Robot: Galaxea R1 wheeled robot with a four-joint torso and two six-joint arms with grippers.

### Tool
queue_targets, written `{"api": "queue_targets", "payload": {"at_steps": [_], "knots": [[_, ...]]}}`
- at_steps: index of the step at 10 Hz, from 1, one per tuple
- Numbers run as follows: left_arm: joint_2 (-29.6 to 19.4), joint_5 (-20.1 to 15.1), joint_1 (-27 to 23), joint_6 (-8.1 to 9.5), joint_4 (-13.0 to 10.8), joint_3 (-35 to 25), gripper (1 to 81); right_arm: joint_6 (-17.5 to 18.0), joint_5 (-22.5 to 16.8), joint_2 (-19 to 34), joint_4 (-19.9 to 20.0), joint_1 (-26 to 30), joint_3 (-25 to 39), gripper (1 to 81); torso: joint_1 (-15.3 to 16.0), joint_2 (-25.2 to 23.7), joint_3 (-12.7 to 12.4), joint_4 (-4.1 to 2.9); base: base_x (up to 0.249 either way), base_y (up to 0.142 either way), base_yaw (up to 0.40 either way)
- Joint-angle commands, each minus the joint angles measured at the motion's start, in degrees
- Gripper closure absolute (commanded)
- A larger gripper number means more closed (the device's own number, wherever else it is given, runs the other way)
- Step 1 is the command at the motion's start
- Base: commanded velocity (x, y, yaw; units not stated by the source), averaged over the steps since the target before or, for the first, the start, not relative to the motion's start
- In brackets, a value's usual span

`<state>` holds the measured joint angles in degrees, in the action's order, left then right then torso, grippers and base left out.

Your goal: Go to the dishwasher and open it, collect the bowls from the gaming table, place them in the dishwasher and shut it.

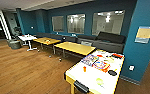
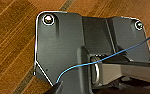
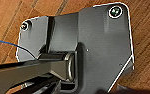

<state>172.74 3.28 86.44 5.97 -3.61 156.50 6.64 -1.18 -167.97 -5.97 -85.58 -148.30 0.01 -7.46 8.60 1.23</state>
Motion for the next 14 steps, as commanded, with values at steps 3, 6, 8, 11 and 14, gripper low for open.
{"api": "queue_targets", "payload": {"at_steps": [3, 6, 8, 11, 14], "knots": [[-0.1, -2.9, -2.7, -0.26, 0.2, -0.1, 1.0, -0.1, -2.9, 0.3, 0.3, 3.2, 0.0, 1.0, 0.0, 0.0, 0.0, 0.0, 0.156, 0.101, 0.0], [-0.1, -2.9, -2.7, -0.26, 0.3, -0.1, 1.0, -0.1, -2.9, 0.3, 0.3, 3.2, 0.0, 1.0, 0.0, 0.0, 0.0, 0.0, 0.128, 0.102, 0.0], [-0.1, -2.9, -2.7, -0.26, 0.3, -0.1, 1.0, -0.1, -2.9, 0.3, 0.3, 3.3, 0.0, 1.0, 0.1, 0.0, 0.0, 0.0, 0.092, 0.101, 0.0], [-0.3, -2.9, -2.7, -0.26, 0.3, -0.1, 1.0, -0.1, -2.9, 0.2, 0.3, 3.2, 0.0, 1.0, 0.0, 0.0, 0.0, 0.0, 0.092, 0.101, 0.0], [-0.1, -2.9, -2.7, -0.26, 0.1, -0.1, 1.0, -0.1, -2.9, 0.2, 0.2, 3.1, 0.0, 1.0, 0.0, 0.0, 0.0, 0.0, 0.092, 0.097, 0.0]]}}
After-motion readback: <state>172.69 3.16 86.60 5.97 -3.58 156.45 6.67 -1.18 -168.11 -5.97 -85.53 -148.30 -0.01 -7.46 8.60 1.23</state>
